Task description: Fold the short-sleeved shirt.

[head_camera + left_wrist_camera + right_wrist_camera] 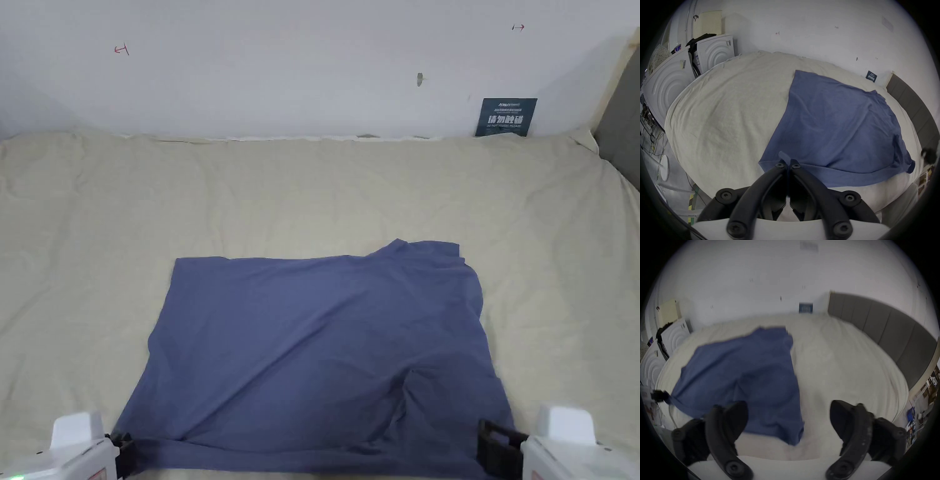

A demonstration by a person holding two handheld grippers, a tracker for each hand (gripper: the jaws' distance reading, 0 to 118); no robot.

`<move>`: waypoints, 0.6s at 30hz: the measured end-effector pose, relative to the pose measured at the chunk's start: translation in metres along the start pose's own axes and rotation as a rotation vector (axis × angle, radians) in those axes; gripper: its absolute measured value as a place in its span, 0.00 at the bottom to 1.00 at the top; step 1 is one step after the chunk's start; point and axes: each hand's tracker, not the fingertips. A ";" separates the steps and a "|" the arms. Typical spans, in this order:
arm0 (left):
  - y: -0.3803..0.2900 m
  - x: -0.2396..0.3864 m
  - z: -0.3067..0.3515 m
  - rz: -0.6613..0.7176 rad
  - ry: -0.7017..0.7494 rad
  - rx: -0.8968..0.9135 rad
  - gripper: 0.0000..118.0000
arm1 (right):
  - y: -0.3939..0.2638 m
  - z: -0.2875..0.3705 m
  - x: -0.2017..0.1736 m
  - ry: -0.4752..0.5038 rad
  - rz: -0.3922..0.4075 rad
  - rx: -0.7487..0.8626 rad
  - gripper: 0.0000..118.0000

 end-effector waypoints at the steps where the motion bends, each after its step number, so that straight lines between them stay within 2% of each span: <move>1: 0.002 0.000 0.004 0.001 -0.004 0.008 0.02 | -0.008 -0.008 0.001 0.005 -0.002 -0.028 0.91; 3: 0.004 0.001 0.008 0.001 -0.007 0.019 0.02 | -0.018 -0.024 0.001 0.004 -0.017 -0.079 0.90; 4: 0.006 0.001 0.009 0.000 -0.010 0.018 0.02 | -0.022 -0.032 0.001 0.008 -0.034 -0.087 0.84; 5: 0.006 -0.001 0.010 0.000 -0.017 0.019 0.02 | -0.025 -0.037 0.002 0.019 -0.036 -0.090 0.84; 6: 0.007 -0.001 0.010 -0.002 -0.021 0.022 0.02 | -0.027 -0.041 0.004 0.035 -0.041 -0.093 0.79; 7: 0.008 0.001 0.010 -0.005 -0.020 0.021 0.02 | -0.028 -0.043 0.006 0.046 -0.047 -0.097 0.62; 9: 0.009 0.000 0.011 -0.011 -0.014 0.024 0.02 | -0.027 -0.040 0.005 0.103 -0.058 -0.092 0.18; 10: 0.010 -0.001 0.011 -0.009 -0.014 0.029 0.02 | -0.025 -0.036 0.002 0.081 -0.041 -0.065 0.06; 12: 0.014 -0.001 0.013 0.002 -0.017 0.036 0.02 | -0.019 -0.026 0.003 0.065 -0.006 -0.014 0.06; 15: 0.026 0.001 0.015 0.006 -0.019 0.060 0.02 | 0.001 -0.012 0.007 0.081 -0.038 0.052 0.05; 18: 0.049 0.005 0.008 -0.004 -0.012 0.092 0.02 | 0.032 -0.007 0.008 0.086 -0.022 0.115 0.05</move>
